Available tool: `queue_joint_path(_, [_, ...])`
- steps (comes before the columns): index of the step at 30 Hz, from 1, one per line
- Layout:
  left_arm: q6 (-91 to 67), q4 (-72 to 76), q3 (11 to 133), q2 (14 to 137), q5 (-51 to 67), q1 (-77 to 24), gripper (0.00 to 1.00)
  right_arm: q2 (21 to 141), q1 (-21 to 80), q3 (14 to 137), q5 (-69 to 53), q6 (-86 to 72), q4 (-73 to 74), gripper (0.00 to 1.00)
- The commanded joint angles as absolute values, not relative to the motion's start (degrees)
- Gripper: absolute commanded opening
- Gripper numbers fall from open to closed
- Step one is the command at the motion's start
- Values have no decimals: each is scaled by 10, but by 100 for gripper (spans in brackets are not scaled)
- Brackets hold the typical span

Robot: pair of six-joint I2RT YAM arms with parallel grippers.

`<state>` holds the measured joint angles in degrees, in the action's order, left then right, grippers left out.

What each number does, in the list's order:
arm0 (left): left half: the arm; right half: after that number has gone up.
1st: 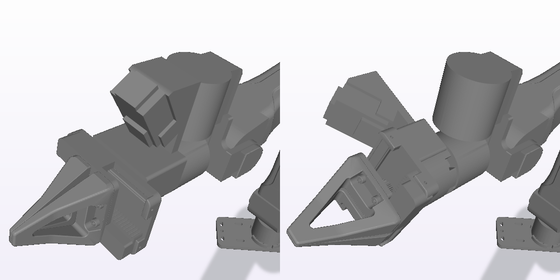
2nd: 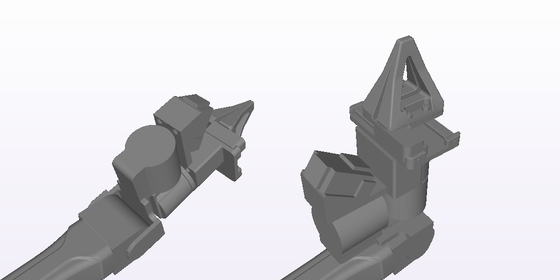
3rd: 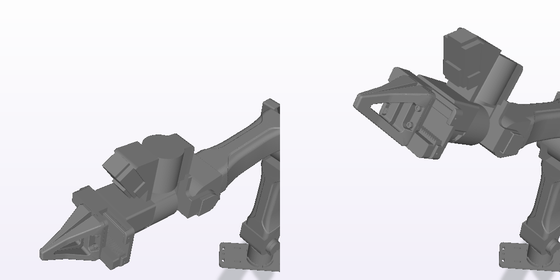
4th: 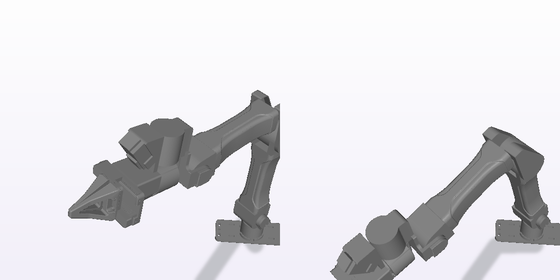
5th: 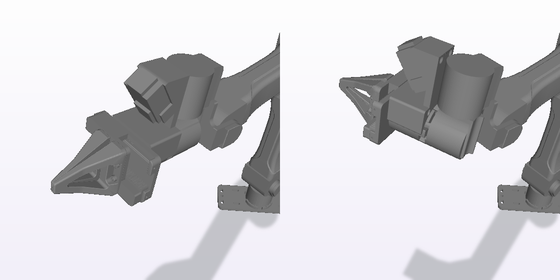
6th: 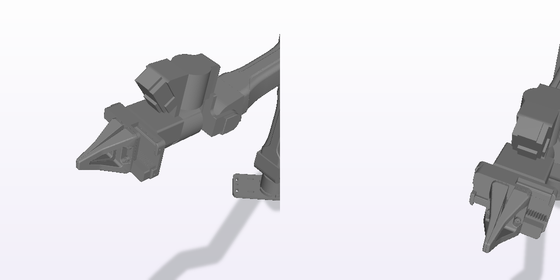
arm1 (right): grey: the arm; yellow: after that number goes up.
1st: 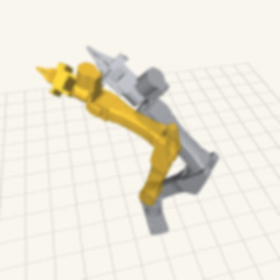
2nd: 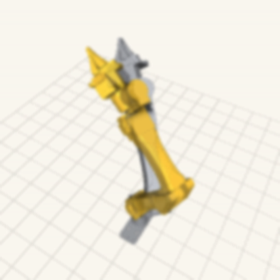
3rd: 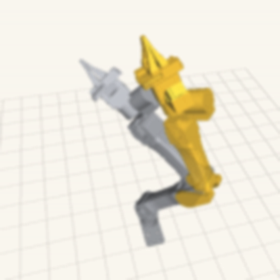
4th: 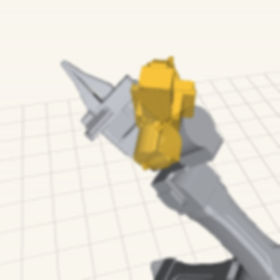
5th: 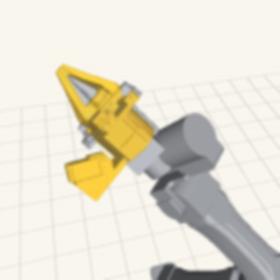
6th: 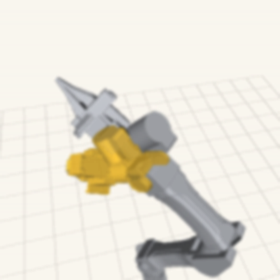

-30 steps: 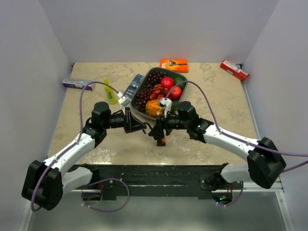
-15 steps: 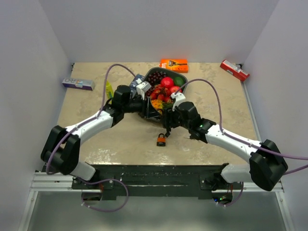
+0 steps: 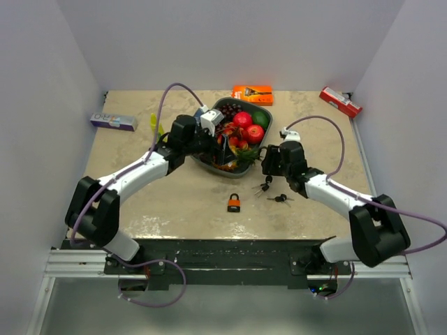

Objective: Unlock with the key

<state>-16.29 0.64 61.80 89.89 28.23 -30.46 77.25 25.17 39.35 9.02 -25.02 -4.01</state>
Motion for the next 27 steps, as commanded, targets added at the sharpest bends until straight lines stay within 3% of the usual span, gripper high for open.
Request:
queue_joint_path(1, [-134,4,608,829,207,-308,95,830,204,465,98,-242,-80,0])
queue_joint_path(9, [-135,-52,610,781,179,-308,96,925,134,546,119,-202,-20,0])
queue_joint_path(21, [-105,-72,571,664,104,-308,99,1193,98,879,146,-126,178,0])
queue_joint_path(27, [-104,-78,557,649,103,-307,99,1258,64,958,149,-95,245,0])
